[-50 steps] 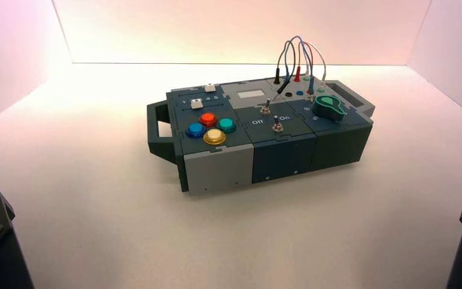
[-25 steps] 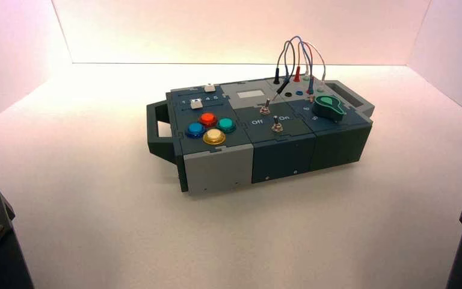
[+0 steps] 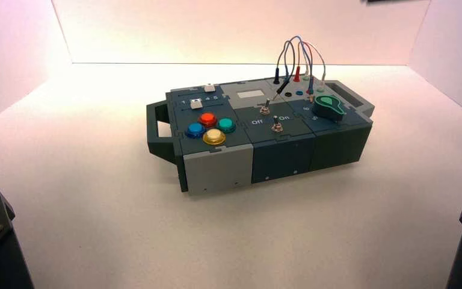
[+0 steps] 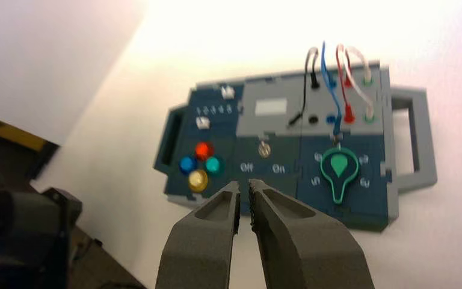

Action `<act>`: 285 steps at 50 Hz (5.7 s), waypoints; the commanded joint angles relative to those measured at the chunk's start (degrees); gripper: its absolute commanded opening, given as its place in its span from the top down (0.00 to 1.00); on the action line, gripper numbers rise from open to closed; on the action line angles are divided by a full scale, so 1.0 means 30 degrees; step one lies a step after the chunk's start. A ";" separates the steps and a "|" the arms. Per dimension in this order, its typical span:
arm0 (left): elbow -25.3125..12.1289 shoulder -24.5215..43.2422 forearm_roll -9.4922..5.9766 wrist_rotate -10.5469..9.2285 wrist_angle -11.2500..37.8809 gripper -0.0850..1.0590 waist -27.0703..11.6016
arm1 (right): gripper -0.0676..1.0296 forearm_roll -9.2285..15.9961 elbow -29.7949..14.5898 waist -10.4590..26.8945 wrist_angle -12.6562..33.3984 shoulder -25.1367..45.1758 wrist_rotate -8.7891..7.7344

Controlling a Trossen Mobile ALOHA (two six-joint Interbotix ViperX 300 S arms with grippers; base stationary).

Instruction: Insert the black wire.

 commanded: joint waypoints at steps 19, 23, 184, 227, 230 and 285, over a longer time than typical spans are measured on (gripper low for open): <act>-0.0820 0.2197 -0.0088 0.0059 0.0352 0.95 -0.1816 | 0.51 0.0527 -0.1406 0.0088 -0.1172 0.5596 0.0000; -0.0820 0.2168 -0.0029 0.0029 0.0352 0.95 -0.1787 | 0.46 0.0645 -0.1436 0.0176 -0.1641 0.6270 -0.0029; -0.0850 0.2314 -0.0029 0.0088 0.0234 0.95 -0.1992 | 0.97 0.1406 -0.5947 0.0645 -0.9229 1.9951 0.0088; -0.0850 0.2285 -0.0029 0.0059 0.0146 0.95 -0.1992 | 0.96 -0.1143 -0.6094 0.0674 -1.0166 1.8604 -0.0029; -0.0850 0.2256 0.0000 0.0059 0.0146 0.95 -0.1992 | 0.96 -0.1260 -0.6094 0.0674 -1.0137 1.8662 -0.0029; -0.0820 0.2344 0.0029 0.0088 -0.0029 0.95 -0.1992 | 0.96 -0.3018 -0.6357 -0.0088 -0.8994 1.9248 -0.0029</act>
